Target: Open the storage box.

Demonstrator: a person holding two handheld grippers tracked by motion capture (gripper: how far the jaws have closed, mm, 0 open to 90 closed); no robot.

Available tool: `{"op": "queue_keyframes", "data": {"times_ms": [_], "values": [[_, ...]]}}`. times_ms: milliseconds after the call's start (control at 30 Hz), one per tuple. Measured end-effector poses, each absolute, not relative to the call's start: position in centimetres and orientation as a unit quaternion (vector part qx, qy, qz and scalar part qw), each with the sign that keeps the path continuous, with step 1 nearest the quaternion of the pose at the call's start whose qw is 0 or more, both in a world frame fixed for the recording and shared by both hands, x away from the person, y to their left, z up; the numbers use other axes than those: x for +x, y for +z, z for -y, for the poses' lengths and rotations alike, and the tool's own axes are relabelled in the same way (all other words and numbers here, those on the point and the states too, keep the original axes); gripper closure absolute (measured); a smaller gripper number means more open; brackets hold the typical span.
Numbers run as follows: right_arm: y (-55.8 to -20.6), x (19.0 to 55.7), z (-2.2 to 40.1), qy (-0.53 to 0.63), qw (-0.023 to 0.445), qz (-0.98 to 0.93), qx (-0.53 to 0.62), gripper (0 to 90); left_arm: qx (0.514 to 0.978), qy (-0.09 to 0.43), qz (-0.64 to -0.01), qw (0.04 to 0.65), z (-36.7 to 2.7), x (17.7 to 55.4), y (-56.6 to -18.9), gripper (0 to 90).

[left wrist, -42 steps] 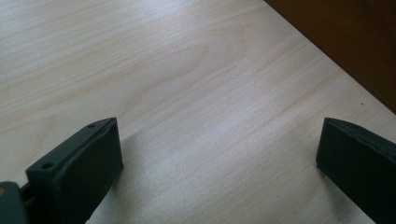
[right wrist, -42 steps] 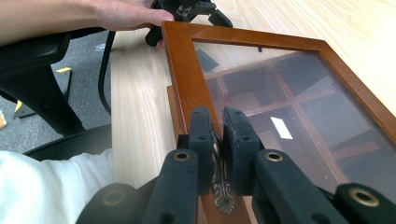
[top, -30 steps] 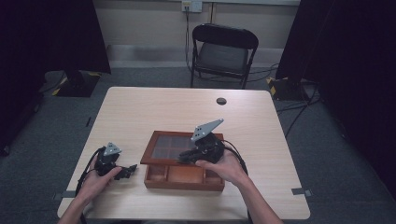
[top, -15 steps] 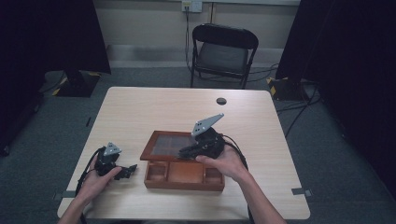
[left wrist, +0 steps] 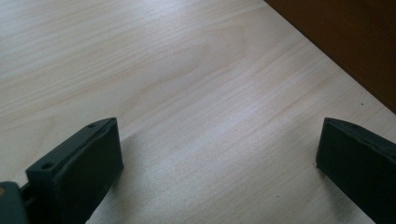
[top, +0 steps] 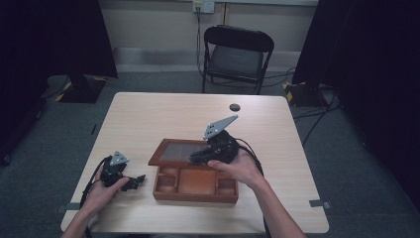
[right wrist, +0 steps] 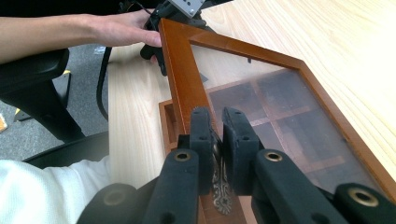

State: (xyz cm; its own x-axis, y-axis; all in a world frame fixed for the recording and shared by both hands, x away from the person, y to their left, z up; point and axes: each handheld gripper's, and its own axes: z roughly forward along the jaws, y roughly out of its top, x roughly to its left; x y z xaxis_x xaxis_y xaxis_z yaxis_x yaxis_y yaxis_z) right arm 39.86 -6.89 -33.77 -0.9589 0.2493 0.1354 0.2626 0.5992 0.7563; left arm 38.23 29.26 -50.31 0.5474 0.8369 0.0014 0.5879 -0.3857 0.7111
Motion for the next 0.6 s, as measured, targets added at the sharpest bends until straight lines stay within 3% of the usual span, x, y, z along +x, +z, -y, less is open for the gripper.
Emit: {"op": "queue_keyframes", "data": {"times_ms": [600], "values": [[-32.6, 40.8, 6.8, -0.420, 0.005, 0.896, -0.143, 83.6, 0.812, 0.183, -0.439, 0.339, -29.3, 38.2, -50.3, 0.0]]}}
